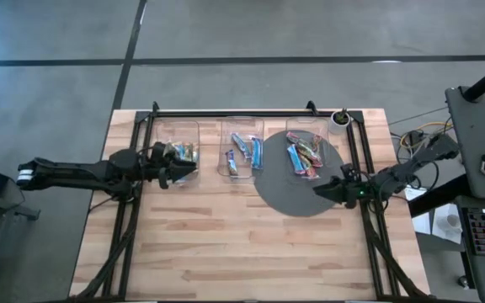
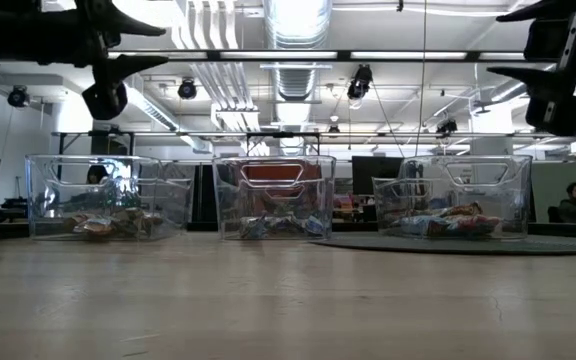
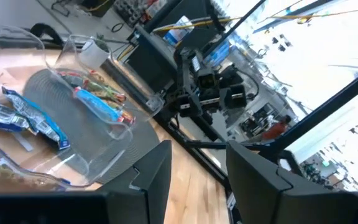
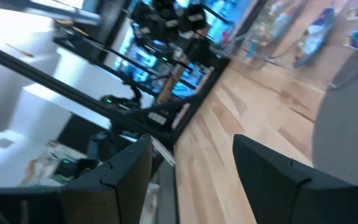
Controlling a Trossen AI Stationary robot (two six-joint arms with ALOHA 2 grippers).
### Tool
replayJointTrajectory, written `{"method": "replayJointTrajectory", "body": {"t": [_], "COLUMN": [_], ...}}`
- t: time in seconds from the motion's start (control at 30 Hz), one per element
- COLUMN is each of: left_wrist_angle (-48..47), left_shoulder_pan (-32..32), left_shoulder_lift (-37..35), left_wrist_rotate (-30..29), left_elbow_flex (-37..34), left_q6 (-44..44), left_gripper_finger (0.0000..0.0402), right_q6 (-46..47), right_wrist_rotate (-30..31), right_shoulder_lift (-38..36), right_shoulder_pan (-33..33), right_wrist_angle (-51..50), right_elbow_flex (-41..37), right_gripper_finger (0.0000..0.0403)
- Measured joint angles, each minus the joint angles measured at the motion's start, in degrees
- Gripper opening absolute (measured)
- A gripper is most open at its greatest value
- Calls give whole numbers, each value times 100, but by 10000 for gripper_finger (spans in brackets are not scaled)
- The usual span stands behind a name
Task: Pick and place Granola Bars by type
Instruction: Return to Home Position
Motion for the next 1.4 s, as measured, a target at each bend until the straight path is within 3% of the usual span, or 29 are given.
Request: {"method": "replayJointTrajectory", "body": {"t": [0.23, 0.4, 1.0, 1.4], "left_wrist_angle": [803, 920, 243, -788], "left_shoulder_pan": [-2, -2, -2, 0], "left_shoulder_lift": [-329, -621, -1731, -1984], "left_wrist_rotate": [90, 120, 164, -2], "left_elbow_flex": [-621, -976, -1359, -1364], "left_q6": [111, 83, 205, 234], "left_gripper_finger": [135, 135, 135, 135], "right_q6": [-596, -1034, -1790, -2685], "right_wrist_rotate": [-9, -17, -13, 2], "right_shoulder_lift": [-281, -347, -931, -1172], "right_shoulder_pan": [-4, -4, 0, 0], "right_wrist_angle": [1604, 1828, 1580, 1484], "right_elbow_flex": [-735, -761, -758, -758], "right_gripper_finger": [215, 215, 215, 215]}}
